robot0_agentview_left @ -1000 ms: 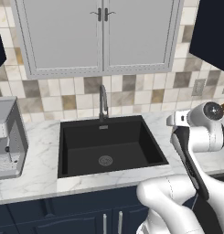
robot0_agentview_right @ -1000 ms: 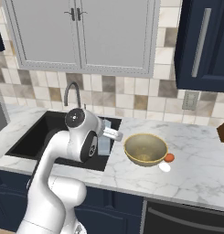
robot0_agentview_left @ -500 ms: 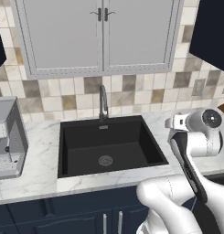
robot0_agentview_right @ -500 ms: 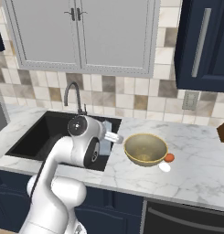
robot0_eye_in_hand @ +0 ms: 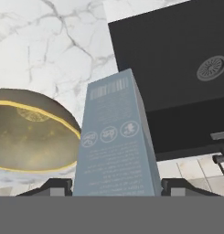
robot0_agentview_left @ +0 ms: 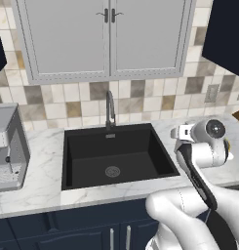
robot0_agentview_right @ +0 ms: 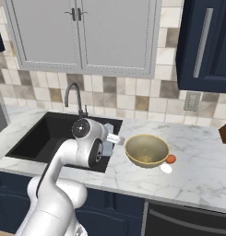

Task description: Gather the eggs and milk located in the vicinity of the sink area and place them right next to the bowl.

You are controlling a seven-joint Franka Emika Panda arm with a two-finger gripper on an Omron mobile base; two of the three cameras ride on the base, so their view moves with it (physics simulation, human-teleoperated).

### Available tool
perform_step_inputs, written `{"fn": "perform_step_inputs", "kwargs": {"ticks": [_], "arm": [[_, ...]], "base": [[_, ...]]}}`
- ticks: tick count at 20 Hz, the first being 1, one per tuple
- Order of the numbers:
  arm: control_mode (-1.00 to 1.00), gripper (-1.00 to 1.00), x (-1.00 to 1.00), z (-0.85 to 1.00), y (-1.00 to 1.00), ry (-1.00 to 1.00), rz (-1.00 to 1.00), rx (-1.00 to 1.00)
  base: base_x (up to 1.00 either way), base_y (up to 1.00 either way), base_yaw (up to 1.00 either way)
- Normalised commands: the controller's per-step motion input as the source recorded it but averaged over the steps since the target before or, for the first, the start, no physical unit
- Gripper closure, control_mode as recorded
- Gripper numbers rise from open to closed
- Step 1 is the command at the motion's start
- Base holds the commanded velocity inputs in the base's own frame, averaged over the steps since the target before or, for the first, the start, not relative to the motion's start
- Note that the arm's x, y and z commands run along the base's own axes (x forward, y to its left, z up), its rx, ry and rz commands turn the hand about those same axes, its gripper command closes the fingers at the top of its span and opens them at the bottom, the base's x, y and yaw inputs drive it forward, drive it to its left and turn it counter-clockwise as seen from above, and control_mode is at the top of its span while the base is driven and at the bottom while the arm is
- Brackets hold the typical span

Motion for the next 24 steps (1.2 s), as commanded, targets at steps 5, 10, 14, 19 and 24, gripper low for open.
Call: {"fn": "perform_step_inputs", "kwargs": {"ticks": [5, 10, 14, 19, 24], "arm": [[-1.0, 1.0, 0.24, 0.0, -0.07, 0.1, -0.03, 0.0], [-1.0, 1.0, 0.09, -0.05, -0.07, 0.05, -0.04, 0.0], [-1.0, 1.0, 0.0, -0.11, -0.11, 0.0, -0.02, 0.0], [-1.0, 1.0, 0.0, -0.06, -0.16, 0.0, 0.0, 0.0], [-1.0, 1.0, 0.0, -0.12, -0.07, 0.0, 0.0, 0.0]], "base": [[0.0, 0.0, 0.0], [0.0, 0.0, 0.0], [0.0, 0.0, 0.0], [0.0, 0.0, 0.0], [0.0, 0.0, 0.0]]}}
